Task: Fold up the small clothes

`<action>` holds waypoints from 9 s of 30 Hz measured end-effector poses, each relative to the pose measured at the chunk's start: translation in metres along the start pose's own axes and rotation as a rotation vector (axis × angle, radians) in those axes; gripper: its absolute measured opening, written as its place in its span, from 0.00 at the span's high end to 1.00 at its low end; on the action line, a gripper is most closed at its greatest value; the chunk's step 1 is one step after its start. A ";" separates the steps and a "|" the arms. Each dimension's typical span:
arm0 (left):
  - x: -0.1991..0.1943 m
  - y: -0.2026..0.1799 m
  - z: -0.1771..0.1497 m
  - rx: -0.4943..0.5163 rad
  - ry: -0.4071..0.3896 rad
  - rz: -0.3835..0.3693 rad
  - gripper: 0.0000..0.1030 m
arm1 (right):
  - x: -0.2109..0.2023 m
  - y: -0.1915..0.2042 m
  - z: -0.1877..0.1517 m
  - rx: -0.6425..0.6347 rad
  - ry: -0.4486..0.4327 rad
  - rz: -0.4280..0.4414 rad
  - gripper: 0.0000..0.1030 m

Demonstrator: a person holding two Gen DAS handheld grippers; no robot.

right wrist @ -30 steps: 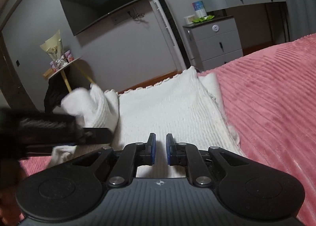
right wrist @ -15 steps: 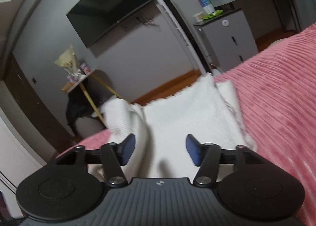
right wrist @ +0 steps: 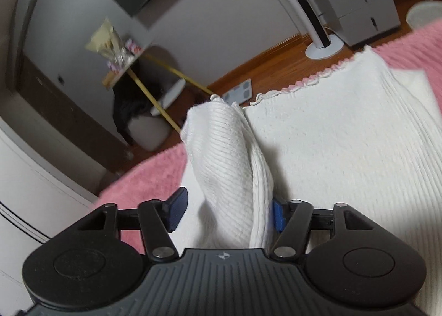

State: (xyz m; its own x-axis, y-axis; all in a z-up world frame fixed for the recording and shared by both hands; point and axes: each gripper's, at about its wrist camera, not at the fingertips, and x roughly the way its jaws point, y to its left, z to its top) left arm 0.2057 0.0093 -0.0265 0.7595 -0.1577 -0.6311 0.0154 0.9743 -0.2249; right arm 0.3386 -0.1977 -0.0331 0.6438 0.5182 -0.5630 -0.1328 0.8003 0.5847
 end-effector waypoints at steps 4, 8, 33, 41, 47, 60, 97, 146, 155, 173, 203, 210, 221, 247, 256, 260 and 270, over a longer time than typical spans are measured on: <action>-0.003 0.001 0.001 -0.030 -0.020 -0.018 0.30 | -0.006 0.025 0.001 -0.201 -0.044 -0.131 0.82; -0.006 -0.002 0.000 -0.037 -0.028 -0.074 0.25 | -0.034 0.047 -0.007 -0.426 -0.201 -0.293 0.83; 0.004 -0.024 -0.012 0.029 0.048 -0.073 0.26 | -0.106 -0.062 -0.037 0.172 -0.164 -0.098 0.49; 0.005 -0.024 -0.013 0.029 0.059 -0.064 0.25 | -0.090 -0.052 -0.037 0.182 -0.088 -0.104 0.56; 0.005 -0.021 -0.011 0.010 0.063 -0.074 0.24 | -0.079 -0.062 -0.036 0.194 -0.065 -0.063 0.46; 0.005 -0.025 -0.012 0.029 0.063 -0.069 0.21 | -0.064 -0.041 -0.022 0.076 0.015 -0.027 0.04; 0.042 -0.026 0.048 -0.219 0.157 -0.421 0.18 | -0.124 -0.066 -0.035 0.012 -0.198 -0.132 0.50; 0.056 -0.051 0.038 -0.194 0.259 -0.212 0.67 | -0.132 -0.076 -0.084 0.035 -0.138 -0.305 0.93; 0.043 -0.029 0.043 -0.158 0.241 -0.187 0.50 | -0.162 -0.097 -0.071 0.117 -0.123 -0.237 0.79; 0.114 -0.006 0.083 -0.338 0.288 -0.375 0.23 | -0.102 -0.161 0.004 0.255 -0.028 -0.002 0.27; -0.057 0.030 0.047 -0.123 0.000 0.002 0.30 | -0.137 -0.035 -0.065 0.051 -0.198 -0.053 0.58; -0.025 -0.004 -0.005 0.047 0.100 0.036 0.22 | -0.121 0.040 -0.112 -0.448 -0.149 -0.193 0.78; -0.048 0.002 -0.014 0.033 0.160 0.069 0.07 | -0.122 0.040 -0.143 -0.551 -0.134 -0.319 0.85; -0.182 -0.030 -0.050 0.071 0.198 0.259 0.00 | -0.215 0.101 -0.180 -0.295 0.183 -0.482 0.04; -0.177 -0.032 -0.039 0.089 0.192 0.299 0.00 | -0.216 0.116 -0.173 -0.376 0.150 -0.519 0.04; -0.170 -0.031 -0.035 0.075 0.205 0.312 0.00 | -0.209 0.117 -0.168 -0.391 0.187 -0.533 0.04; -0.154 -0.035 -0.030 0.100 0.246 0.319 0.00 | -0.198 0.109 -0.157 -0.370 0.205 -0.536 0.04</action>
State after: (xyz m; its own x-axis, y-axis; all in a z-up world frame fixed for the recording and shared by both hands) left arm 0.0689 -0.0058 0.0561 0.5589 0.1326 -0.8186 -0.1232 0.9895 0.0761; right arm 0.0783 -0.1657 0.0499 0.5414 0.0387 -0.8399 -0.1077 0.9939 -0.0237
